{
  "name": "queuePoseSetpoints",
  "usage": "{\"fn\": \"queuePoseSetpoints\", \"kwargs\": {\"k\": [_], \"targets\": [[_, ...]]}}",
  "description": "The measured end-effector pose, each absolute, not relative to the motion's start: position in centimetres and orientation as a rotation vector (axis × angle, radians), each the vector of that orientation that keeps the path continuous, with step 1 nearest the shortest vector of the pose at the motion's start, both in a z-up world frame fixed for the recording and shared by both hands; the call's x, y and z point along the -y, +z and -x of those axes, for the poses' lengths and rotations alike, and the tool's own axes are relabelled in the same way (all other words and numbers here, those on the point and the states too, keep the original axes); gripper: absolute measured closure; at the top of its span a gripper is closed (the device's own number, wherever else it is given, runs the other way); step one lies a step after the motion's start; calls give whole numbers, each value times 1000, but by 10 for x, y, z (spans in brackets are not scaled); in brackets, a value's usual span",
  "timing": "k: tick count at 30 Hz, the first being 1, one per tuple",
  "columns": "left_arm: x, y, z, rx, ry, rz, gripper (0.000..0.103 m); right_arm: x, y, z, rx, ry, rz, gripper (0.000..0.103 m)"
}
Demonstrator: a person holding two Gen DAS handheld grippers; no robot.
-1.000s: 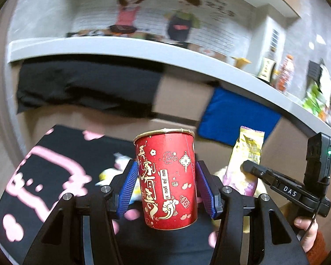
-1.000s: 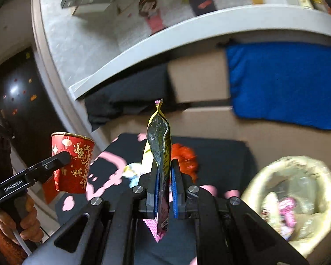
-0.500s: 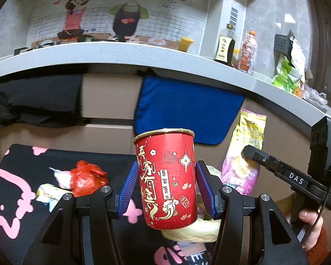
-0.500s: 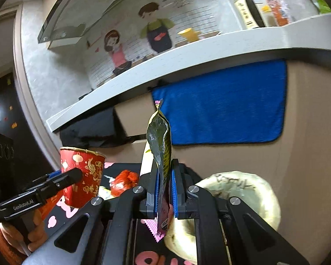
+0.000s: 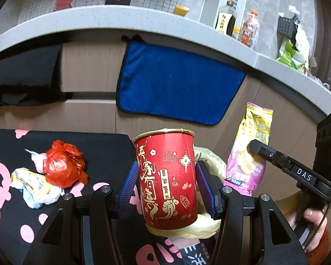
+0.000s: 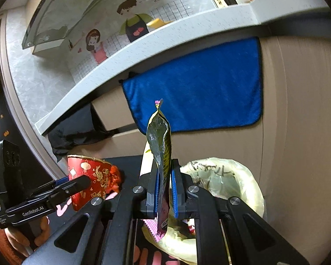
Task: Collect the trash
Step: 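Carry the red cup and dark wrapper over the yellow bag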
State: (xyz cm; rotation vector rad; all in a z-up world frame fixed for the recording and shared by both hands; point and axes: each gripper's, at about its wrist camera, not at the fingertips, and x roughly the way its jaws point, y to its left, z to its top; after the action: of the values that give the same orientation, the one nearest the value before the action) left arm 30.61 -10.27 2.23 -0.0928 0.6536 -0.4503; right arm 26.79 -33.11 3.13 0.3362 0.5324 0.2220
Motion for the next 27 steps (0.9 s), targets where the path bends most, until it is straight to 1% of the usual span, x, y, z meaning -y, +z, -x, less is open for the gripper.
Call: {"fn": "queuePoseSetpoints", "kwargs": {"k": [19,24,27], "targets": [[149,-33,-360,-790,-548,100,47,361,-14,-292,-643,135,-329,94],[154,-53,-383,-893,-661,163,43,364,-27,-304,-675,118,-331,94],[149,-55,-388,-897,-653,164,42,363,-34,-313,-695,115,-331,94]]}}
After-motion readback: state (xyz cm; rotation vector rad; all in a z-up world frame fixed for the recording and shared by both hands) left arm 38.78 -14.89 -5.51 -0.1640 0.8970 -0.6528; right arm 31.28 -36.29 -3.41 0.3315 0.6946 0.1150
